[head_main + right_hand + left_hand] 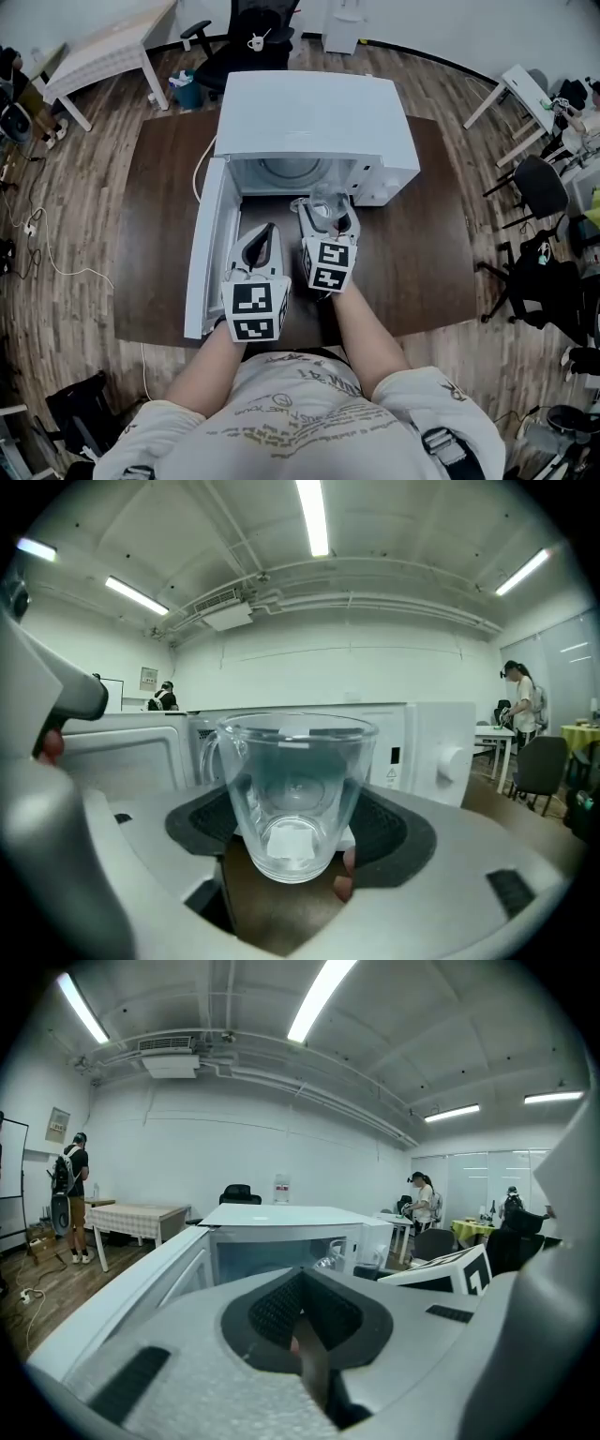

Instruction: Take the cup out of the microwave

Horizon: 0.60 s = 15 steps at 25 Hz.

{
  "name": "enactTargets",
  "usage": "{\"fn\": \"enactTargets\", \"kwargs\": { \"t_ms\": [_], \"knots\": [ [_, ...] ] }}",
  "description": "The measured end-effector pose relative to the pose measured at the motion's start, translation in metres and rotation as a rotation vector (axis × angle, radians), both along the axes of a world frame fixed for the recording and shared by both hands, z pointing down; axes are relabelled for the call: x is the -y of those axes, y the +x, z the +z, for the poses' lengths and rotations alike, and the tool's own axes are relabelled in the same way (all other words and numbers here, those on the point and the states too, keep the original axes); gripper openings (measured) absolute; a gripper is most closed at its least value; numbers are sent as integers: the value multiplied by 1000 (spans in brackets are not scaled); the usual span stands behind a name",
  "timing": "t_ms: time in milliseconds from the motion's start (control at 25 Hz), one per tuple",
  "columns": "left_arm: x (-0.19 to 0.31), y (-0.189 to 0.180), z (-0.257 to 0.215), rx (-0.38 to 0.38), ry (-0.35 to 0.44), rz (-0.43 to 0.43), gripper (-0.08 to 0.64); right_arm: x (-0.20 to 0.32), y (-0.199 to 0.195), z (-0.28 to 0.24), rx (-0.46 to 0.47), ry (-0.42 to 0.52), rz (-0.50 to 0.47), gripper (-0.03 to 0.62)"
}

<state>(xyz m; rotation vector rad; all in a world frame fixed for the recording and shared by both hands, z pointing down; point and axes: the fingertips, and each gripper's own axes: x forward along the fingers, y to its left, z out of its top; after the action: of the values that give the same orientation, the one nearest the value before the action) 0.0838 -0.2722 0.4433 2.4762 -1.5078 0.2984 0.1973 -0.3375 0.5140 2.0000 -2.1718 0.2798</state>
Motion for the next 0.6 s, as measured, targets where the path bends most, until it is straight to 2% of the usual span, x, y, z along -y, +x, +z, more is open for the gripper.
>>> {"fn": "enactTargets", "kwargs": {
  "t_ms": [160,600],
  "knots": [
    [-16,6,-13,-10,18,29,8,-35,6,-29,4,30,32,350],
    [-44,28,-33,-17,47,102,8,-97,31,-72,-97,69,140,348]
  ]
}}
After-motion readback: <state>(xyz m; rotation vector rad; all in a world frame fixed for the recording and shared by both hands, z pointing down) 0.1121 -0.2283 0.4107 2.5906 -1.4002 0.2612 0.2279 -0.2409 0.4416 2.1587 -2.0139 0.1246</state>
